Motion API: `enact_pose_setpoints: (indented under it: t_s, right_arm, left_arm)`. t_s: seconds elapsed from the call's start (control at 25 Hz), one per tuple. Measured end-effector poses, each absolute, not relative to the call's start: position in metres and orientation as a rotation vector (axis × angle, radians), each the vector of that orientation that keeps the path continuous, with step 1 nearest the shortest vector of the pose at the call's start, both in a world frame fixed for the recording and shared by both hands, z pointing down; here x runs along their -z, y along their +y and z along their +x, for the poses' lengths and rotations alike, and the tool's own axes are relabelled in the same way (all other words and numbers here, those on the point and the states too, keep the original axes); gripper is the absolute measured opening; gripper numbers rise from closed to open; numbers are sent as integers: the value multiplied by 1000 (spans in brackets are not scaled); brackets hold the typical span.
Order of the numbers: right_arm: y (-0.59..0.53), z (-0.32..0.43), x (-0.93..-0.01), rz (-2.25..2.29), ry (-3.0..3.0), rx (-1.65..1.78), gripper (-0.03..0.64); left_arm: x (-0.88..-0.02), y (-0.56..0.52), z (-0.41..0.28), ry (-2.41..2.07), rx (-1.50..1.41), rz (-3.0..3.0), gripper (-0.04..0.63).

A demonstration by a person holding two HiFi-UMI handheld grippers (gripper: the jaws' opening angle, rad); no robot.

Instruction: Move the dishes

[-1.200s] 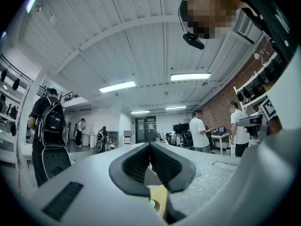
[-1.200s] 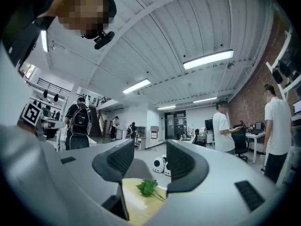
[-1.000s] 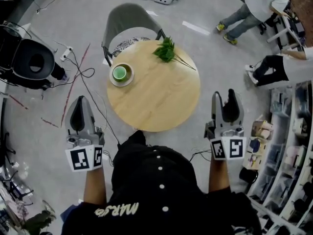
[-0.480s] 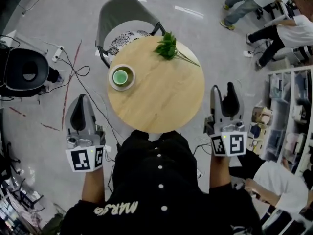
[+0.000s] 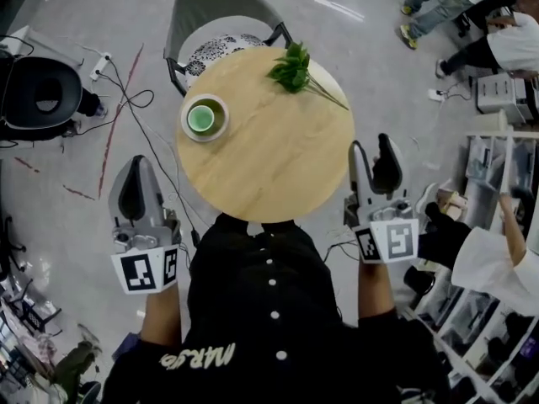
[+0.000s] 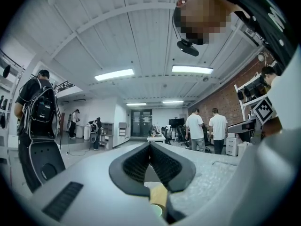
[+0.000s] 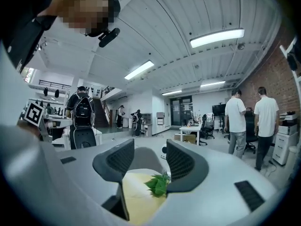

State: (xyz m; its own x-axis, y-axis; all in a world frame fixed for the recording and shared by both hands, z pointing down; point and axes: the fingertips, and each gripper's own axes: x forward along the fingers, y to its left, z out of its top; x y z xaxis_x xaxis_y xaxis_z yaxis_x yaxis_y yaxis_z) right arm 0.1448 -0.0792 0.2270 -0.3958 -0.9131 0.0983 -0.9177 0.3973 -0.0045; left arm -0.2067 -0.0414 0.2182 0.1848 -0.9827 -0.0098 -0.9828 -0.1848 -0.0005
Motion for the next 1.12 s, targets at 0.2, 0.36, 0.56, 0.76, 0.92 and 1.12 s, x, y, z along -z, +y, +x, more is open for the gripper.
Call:
enact_pose_setpoints:
  t_s: [0.2, 0.36, 0.56, 0.76, 0.92, 1.12]
  right_arm:
    - [-92, 119, -267, 1498, -2576, -150, 195]
    - [-102, 78, -310, 1278, -2573, -177, 206]
    - [-116, 20, -359, 1083, -2560, -241, 209]
    - [-128, -38, -397, 912, -2587, -226, 215]
    - [-133, -84, -436, 787, -2564, -252, 232]
    - [-139, -137, -479, 647, -2559, -229, 261]
  left_arm:
    - [-230, -35, -204, 2021, 16, -2399, 3]
    - [-247, -29, -208, 2067, 42, -2402, 3]
    - [-269, -24, -217, 2111, 60, -2410, 3]
    - [-288, -22, -227, 2150, 58, -2422, 3]
    - [-308, -24, -243, 2184, 70, -2429, 3]
    - [-336, -23, -257, 2223, 95, -2451, 3]
